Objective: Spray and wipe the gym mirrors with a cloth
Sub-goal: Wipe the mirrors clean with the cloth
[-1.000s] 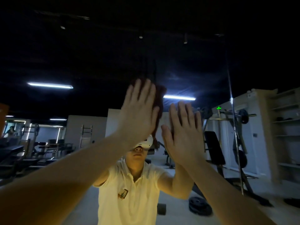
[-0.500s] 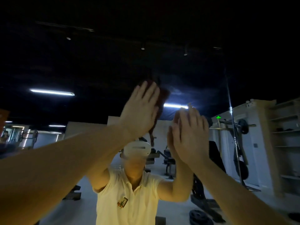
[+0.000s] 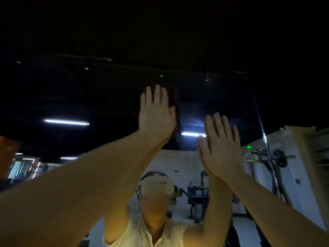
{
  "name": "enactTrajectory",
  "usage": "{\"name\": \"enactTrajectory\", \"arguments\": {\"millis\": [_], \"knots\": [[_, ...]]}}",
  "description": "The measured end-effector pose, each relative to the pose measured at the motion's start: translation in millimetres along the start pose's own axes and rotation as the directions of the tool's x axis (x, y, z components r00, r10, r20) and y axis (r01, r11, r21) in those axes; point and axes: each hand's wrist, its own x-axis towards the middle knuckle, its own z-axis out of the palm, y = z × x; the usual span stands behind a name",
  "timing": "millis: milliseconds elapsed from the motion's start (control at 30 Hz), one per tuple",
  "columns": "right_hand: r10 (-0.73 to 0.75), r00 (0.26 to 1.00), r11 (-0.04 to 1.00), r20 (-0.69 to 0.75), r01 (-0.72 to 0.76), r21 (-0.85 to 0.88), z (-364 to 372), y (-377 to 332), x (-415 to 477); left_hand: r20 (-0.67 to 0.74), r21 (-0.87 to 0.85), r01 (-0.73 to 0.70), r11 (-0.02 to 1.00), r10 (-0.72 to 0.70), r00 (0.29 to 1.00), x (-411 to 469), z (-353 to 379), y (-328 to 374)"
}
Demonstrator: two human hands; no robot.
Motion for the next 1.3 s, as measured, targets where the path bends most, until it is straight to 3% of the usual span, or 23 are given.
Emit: {"name": "enactTrajectory", "arguments": {"millis": [100,167,267,400,467,533,600,700,800,867,933,1000,1033,1067,1167,1233,1300], "knots": [[0.000,1.000,0.999,-0.003,0.000,0.040,0.2,-0.4,0.3,-0.034,0.051,-0.212,0.976,0.214,0.976,-27.1,23.6,32.8],[0.001,1.000,0.999,-0.004,-0.001,0.048,-0.9,-1.2,0.8,0.046,0.062,-0.376,0.925,0.374,0.926,-37.0,22.5,28.7],[-0.007,1.000,1.000,0.010,0.007,0.029,-0.4,-0.4,0.9,0.084,0.131,-0.454,0.881,0.446,0.891,-15.0,7.7,-7.4],[-0.003,1.000,1.000,0.010,0.003,0.005,2.0,-0.6,1.1,-0.015,0.060,-0.180,0.982,0.181,0.983,27.0,-10.3,-50.9],[0.003,1.000,1.000,0.006,-0.003,0.006,2.2,-1.4,0.8,-0.050,0.023,0.004,1.000,-0.002,0.999,29.3,1.1,-30.9],[0.002,1.000,1.000,0.008,-0.002,0.020,1.7,-1.4,0.3,-0.062,-0.002,0.047,0.999,-0.047,0.997,22.0,9.6,0.1],[-0.002,1.000,1.000,0.010,0.001,0.027,1.7,-1.1,0.6,-0.070,0.020,-0.097,0.995,0.098,0.993,5.1,15.4,21.1],[0.003,1.000,1.000,0.008,-0.003,0.023,1.2,-1.4,0.1,0.031,0.041,-0.388,0.921,0.387,0.922,-13.9,10.7,12.3],[0.003,1.000,1.000,0.003,-0.003,0.010,2.5,-1.2,-0.3,0.103,0.098,-0.507,0.857,0.497,0.861,-8.3,3.3,-32.9],[0.006,1.000,1.000,0.003,-0.006,-0.003,2.5,-0.9,0.5,0.042,0.097,-0.405,0.909,0.403,0.914,5.6,-5.7,-67.3],[0.011,1.000,1.000,0.017,-0.011,-0.004,2.5,-1.9,0.4,-0.031,0.080,-0.164,0.983,0.167,0.985,11.6,-8.7,-83.6],[0.015,0.999,1.000,0.030,-0.015,-0.002,2.4,-2.4,-0.1,-0.080,0.033,0.070,0.997,-0.067,0.995,6.2,0.0,-64.0],[0.016,0.999,1.000,0.030,-0.017,0.006,1.5,-2.3,-0.5,-0.098,0.021,0.114,0.993,-0.112,0.989,-2.5,6.6,-43.2],[0.016,0.999,1.000,0.029,-0.017,0.017,1.2,-2.6,-0.6,-0.113,0.035,0.087,0.996,-0.082,0.990,-14.1,15.2,-21.2],[0.017,1.000,0.999,0.026,-0.018,0.044,0.6,-3.0,-1.9,-0.098,0.079,-0.206,0.975,0.213,0.972,-57.0,35.8,27.2],[0.017,1.000,0.999,0.024,-0.018,0.041,0.8,-3.0,-1.4,-0.028,0.092,-0.356,0.930,0.359,0.933,-64.7,31.8,21.9],[0.010,1.000,1.000,0.021,-0.010,0.025,2.2,-2.3,-0.8,0.009,0.140,-0.415,0.899,0.418,0.908,-56.2,21.4,-5.7]]}}
